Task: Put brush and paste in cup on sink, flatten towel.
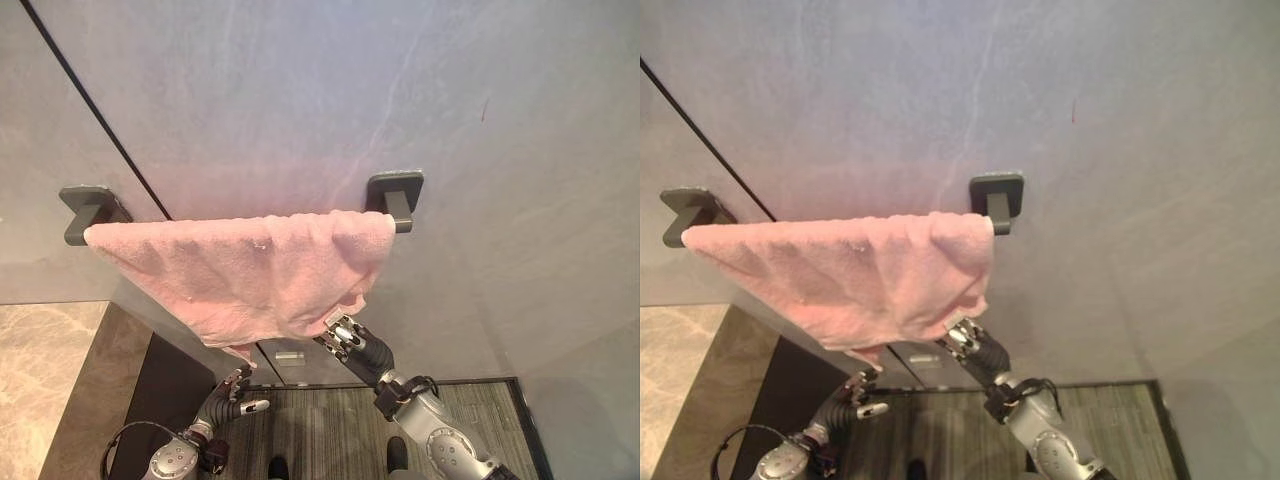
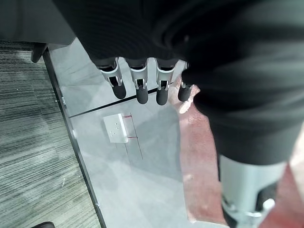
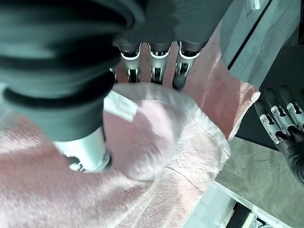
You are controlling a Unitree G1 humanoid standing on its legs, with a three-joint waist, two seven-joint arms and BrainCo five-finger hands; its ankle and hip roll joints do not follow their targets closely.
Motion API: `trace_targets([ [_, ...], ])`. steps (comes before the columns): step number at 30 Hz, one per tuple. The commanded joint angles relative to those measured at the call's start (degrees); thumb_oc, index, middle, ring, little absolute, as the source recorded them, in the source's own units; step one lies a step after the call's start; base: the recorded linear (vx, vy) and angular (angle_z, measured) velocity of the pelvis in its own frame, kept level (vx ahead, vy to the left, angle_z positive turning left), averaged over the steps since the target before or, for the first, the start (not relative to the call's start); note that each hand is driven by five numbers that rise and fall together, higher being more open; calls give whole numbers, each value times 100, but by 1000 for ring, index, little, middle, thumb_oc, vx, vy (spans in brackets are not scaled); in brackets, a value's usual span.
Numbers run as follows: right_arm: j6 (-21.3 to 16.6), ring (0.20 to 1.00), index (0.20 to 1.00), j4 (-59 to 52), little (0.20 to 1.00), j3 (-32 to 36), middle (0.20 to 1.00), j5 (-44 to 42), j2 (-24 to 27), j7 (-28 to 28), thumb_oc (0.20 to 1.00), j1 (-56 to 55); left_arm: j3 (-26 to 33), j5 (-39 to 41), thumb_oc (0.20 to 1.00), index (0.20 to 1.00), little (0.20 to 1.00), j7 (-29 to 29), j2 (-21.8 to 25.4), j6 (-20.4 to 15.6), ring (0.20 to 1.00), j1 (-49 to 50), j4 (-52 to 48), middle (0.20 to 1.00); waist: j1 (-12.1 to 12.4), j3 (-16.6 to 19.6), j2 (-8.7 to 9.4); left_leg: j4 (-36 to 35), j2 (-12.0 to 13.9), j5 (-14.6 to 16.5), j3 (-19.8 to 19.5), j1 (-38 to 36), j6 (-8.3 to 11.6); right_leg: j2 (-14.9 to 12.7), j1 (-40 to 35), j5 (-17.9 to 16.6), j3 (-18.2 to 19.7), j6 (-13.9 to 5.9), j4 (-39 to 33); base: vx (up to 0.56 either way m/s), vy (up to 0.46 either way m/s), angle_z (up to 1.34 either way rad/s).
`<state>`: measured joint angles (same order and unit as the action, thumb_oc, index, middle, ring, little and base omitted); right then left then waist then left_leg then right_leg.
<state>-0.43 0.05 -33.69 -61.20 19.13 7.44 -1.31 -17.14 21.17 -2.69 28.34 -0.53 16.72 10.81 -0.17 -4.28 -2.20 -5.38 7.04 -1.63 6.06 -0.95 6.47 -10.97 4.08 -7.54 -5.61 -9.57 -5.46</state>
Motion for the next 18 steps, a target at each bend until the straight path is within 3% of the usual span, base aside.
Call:
trace_targets([
  [1,-353,200,200,-437,200,-58,200,-209,-255,12,200,317,24,-154,1000,1000,1000,70,231,-97,1000,-323,-5,1000,47,-132,365,38,-92,-44,-63,106,-101,-462,-157,34,142,-191,46,0,0,0],
  [18,-236,200,200,-26,200,-194,200,-53,-351,-104,200,274,-32,-128,1000,1000,1000,143,117,-88,1000,-441,89,1000,62,-149,272,38,-69,-48,-91,121,-85,-441,-195,81,90,-175,46,0,0,0],
])
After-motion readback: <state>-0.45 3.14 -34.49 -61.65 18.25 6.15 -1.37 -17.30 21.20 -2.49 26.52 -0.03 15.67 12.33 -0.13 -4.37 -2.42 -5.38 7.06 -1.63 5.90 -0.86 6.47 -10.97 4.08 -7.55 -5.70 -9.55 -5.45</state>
